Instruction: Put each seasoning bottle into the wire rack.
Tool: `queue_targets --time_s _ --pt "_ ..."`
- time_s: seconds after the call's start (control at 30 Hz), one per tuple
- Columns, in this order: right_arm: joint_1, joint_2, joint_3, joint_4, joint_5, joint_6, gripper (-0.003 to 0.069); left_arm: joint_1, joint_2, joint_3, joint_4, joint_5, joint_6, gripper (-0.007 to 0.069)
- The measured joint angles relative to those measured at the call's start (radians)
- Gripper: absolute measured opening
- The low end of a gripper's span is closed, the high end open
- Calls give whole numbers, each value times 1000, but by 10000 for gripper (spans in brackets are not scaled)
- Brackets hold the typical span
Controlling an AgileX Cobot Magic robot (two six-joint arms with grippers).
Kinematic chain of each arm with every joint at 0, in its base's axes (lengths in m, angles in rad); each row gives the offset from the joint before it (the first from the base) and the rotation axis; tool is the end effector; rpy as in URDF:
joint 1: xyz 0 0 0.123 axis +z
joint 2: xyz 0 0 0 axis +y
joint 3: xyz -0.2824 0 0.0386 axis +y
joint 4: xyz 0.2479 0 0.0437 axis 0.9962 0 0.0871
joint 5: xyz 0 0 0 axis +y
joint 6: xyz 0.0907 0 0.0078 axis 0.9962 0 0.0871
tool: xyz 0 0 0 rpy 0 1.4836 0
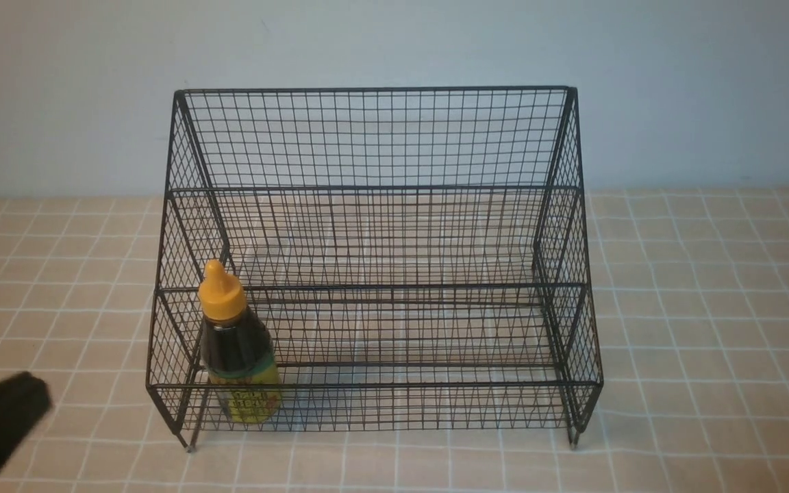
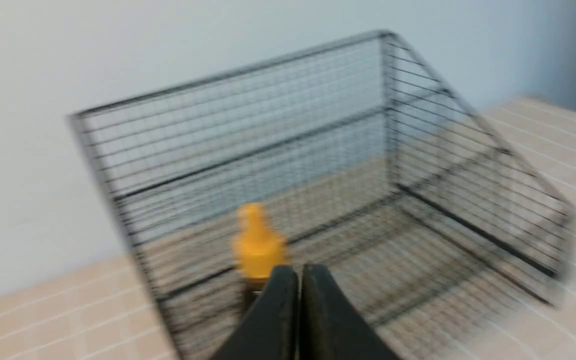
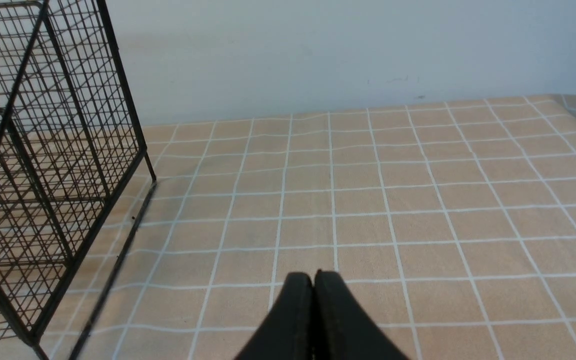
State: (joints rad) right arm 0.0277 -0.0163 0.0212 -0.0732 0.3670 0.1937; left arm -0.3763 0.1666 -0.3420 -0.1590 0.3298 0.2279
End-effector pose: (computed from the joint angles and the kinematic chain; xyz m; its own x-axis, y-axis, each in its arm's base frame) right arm 0.0525 -0.0009 0.1739 -0.2780 0.1173 -0.9534 0.0325 0.9931 0.1127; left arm 0.0495 -0.0246 0.2883 -0.0267 0.0935 -0.9953 0.4179 0.9055 0.0739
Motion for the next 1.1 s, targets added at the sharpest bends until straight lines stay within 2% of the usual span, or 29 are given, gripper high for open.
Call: queue_targets --time_s 0.13,0.33,0.57,1.1 --pt "0 0 0 0 0 0 -12 167 -105 167 51 -63 -89 -7" --pt "0 0 0 0 0 0 -12 289 -175 353 61 -64 -100 -7" --pt "0 0 0 0 0 0 -12 302 -178 371 104 33 -104 -7" --pt "0 0 0 0 0 0 -12 302 -178 371 114 37 -109 -7"
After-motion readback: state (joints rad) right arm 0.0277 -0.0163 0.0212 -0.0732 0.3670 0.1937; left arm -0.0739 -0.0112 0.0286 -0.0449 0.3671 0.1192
